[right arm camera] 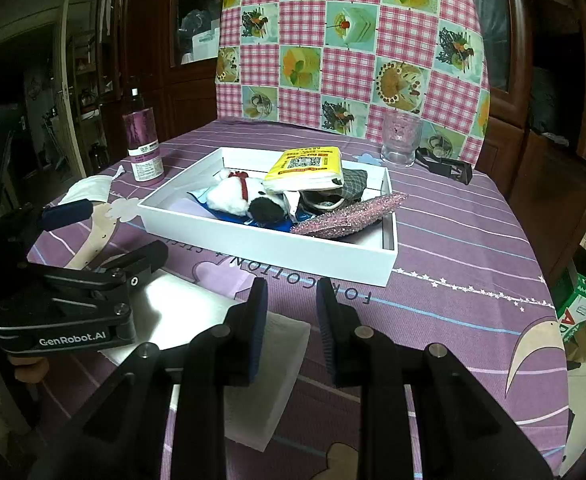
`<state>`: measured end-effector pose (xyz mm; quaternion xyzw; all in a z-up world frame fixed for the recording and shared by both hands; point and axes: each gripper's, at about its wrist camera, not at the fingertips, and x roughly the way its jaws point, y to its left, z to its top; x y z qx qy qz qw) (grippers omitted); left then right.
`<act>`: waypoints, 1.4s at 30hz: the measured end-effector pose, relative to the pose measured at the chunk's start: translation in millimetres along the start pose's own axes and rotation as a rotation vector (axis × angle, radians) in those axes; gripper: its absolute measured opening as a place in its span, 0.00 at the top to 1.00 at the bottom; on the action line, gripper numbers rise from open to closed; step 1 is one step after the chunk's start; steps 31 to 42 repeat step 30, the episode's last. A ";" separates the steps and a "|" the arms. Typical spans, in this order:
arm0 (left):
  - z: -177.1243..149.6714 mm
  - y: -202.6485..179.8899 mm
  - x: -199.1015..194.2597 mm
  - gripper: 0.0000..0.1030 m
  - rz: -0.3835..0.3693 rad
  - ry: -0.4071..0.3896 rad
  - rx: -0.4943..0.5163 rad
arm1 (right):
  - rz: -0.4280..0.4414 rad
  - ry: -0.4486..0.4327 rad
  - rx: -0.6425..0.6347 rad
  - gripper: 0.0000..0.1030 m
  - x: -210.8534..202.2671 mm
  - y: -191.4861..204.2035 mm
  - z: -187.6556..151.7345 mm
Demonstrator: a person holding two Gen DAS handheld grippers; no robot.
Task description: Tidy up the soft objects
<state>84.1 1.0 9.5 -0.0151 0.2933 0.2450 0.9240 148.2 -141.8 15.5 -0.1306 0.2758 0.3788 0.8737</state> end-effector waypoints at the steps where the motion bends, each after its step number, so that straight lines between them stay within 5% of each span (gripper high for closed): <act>1: 0.1 -0.1 0.0 0.00 0.000 0.000 0.000 | 0.000 0.000 0.000 0.74 0.1 0.0 -0.1; 42: -0.6 3.9 0.6 0.00 -0.017 -0.001 -0.011 | 0.002 0.001 0.003 0.74 0.4 -1.0 -0.6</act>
